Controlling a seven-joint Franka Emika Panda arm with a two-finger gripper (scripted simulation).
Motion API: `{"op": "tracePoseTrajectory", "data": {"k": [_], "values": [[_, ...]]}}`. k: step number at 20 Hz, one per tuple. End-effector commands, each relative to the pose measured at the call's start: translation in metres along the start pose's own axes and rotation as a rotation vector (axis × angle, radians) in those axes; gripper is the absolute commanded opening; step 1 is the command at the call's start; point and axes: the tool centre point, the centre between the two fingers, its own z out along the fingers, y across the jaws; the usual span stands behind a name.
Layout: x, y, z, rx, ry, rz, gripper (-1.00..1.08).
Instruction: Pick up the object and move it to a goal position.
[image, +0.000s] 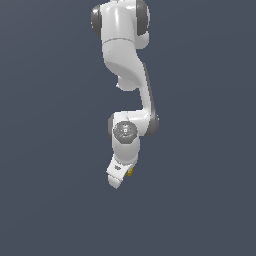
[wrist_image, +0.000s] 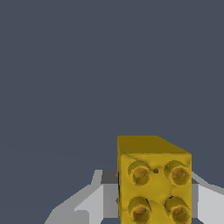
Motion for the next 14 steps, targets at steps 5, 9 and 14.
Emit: {"op": "tracePoseTrajectory", "data": {"k": [5,9,14], "values": [[0.003,-0.015,-0.023,-0.001,0.0,0.0,-1.0],[0.006,-0.031,-0.046,-0.002,-0.001,0.0,-1.0],[0.01,-0.057,-0.084,-0.002,-0.001,-0.001,-1.0]]}}
